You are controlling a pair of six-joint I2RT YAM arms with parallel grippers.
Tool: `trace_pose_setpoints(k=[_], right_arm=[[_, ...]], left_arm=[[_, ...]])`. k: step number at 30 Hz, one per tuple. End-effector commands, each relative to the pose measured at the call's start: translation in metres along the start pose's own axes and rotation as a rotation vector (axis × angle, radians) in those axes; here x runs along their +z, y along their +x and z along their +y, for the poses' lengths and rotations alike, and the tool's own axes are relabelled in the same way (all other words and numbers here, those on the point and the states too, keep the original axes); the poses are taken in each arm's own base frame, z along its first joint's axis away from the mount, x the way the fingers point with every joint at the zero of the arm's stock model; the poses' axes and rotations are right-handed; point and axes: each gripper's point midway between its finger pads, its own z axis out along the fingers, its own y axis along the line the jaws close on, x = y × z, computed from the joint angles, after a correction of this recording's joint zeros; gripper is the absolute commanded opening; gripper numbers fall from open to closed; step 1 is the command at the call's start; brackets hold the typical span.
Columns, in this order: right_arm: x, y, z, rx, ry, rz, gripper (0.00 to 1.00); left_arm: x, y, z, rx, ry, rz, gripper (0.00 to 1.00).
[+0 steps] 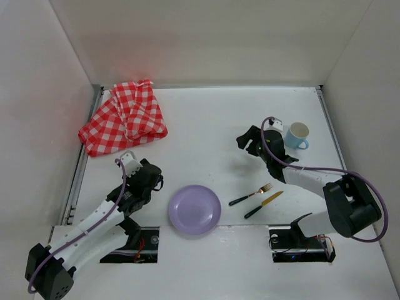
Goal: Set the dinner table for one person
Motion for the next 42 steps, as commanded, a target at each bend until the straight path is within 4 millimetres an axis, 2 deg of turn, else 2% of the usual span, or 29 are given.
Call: trace_pose_setpoints(k=[1,8,9,11,12,13,15,17,18,20,21,24,26,31,35,37,39,42], right_arm=[[0.003,-0.019,0.016,0.007,-0.044,-0.062,0.76],[0.002,-0.019,0.016,0.007,-0.045,-0.063,0.74],[0.002,-0.019,0.017,0.007,-0.048,-0.062,0.68],[0.001,-0.02,0.018,0.006,-0.052,-0.061,0.37],[0.001,-0.02,0.018,0.004,-0.051,-0.06,0.25],[0.001,-0.02,0.019,0.0,-0.052,-0.059,0.18],[0.002,-0.019,0.02,-0.005,-0.05,-0.051,0.16],[0.003,-0.014,0.024,-0.013,-0.06,-0.035,0.22],[0.003,-0.013,0.026,-0.016,-0.066,-0.032,0.29],[0.004,-0.011,0.028,-0.022,-0.073,-0.031,0.53],[0.005,-0.011,0.028,-0.024,-0.072,-0.03,0.61],[0.006,-0.007,0.03,-0.031,-0.077,-0.013,0.73],[0.006,-0.005,0.034,-0.038,-0.091,-0.006,0.77],[0.009,0.009,0.048,-0.063,-0.129,0.041,0.82],[0.009,0.017,0.06,-0.081,-0.164,0.064,0.84],[0.01,0.019,0.06,-0.086,-0.163,0.074,0.84],[0.009,0.019,0.06,-0.086,-0.165,0.074,0.84],[0.008,0.019,0.06,-0.086,-0.166,0.074,0.84]], left_arm=[[0.003,-0.005,-0.014,-0.009,0.053,-0.023,0.52],[0.005,-0.02,-0.029,-0.041,0.112,-0.061,0.55],[0.006,-0.023,-0.029,-0.039,0.11,-0.07,0.56],[0.011,-0.032,-0.027,-0.048,0.093,-0.102,0.63],[0.013,-0.037,-0.028,-0.061,0.088,-0.113,0.65],[0.015,-0.044,-0.031,-0.085,0.088,-0.124,0.68],[0.016,-0.06,-0.04,-0.123,0.098,-0.152,0.7],[0.013,-0.084,-0.055,-0.176,0.132,-0.202,0.71],[0.013,-0.093,-0.058,-0.199,0.14,-0.229,0.71],[0.018,-0.118,-0.061,-0.273,0.146,-0.304,0.72],[0.021,-0.126,-0.06,-0.305,0.144,-0.324,0.73],[0.036,-0.151,-0.06,-0.416,0.144,-0.353,0.73],[0.047,-0.164,-0.06,-0.453,0.136,-0.362,0.74],[0.091,-0.185,-0.083,-0.471,0.147,-0.27,0.76],[0.125,-0.198,-0.078,-0.486,0.093,-0.262,0.76],[0.14,-0.195,-0.078,-0.48,0.066,-0.233,0.75],[0.15,-0.185,-0.076,-0.466,0.03,-0.179,0.73],[0.161,-0.174,-0.075,-0.445,-0.009,-0.151,0.66]])
